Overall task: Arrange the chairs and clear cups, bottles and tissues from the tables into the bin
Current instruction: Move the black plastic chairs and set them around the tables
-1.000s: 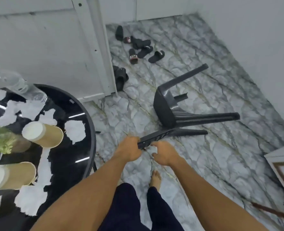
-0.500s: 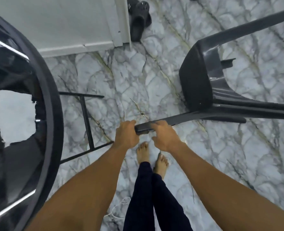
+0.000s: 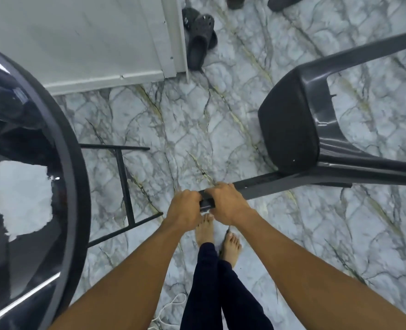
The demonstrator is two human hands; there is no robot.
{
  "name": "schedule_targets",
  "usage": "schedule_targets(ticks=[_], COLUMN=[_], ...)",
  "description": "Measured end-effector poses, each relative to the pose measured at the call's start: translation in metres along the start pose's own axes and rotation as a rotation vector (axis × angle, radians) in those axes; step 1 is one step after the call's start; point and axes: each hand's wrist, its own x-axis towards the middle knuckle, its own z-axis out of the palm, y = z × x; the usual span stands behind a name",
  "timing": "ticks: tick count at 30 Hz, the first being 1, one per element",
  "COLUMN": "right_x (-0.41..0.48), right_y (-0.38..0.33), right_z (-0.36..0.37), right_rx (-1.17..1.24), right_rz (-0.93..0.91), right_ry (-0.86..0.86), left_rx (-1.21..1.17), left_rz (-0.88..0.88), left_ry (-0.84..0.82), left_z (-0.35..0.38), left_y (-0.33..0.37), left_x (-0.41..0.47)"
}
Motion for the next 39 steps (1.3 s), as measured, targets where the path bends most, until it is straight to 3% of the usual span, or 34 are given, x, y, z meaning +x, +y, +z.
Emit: schedule_targets(ticks=[3, 5, 12, 14, 21, 26, 30, 33, 36, 39], right_x=[-0.047, -0.082, -0.217, -0.26, -0.421, -0.501, -0.527, -0.542, -0.553, -0.564], right_y=[-0.009, -0.006, 0.069, 0.105, 0.254, 0.331, 0.366, 0.405, 0.432, 0.454], right_z=[-0.046, -0.089, -0.252, -0.284, -0.336, -0.336, -0.346, -0.343, -0.341, -0.352], right_rx=[0.037, 0.062, 0.331, 0.355, 0.512, 0.302, -0.062, -0.115, -0.165, -0.064], right_rz=[0.02, 0.052, 0.039, 0.071, 0.207, 0.374, 0.427, 0.558, 0.561, 0.606], right_ry=[-0.036, 0.027, 0.371, 0.452, 0.674, 0.871, 0.771, 0.748, 0.699, 0.643], left_rx=[0.118, 0.143, -0.296, -0.303, 0.044, 0.109, 0.178, 0.169, 0.167, 0.185], left_rz=[0.073, 0.144, 0.442, 0.461, 0.493, 0.628, 0.683, 0.719, 0.698, 0.733], left_ry=[-0.047, -0.001, 0.246, 0.212, 0.165, 0.408, 0.438, 0.394, 0.295, 0.219], left_z=[-0.052, -0.096, -0.201, -0.207, -0.175, -0.125, -0.116, -0.109, -0.105, -0.105], left_y=[0.052, 0.09, 0.213, 0.234, 0.31, 0.431, 0.523, 0.559, 0.583, 0.606], left_x=[-0.035, -0.057, -0.127, -0.137, -0.142, -0.136, -0.129, -0.12, -0.102, -0.087])
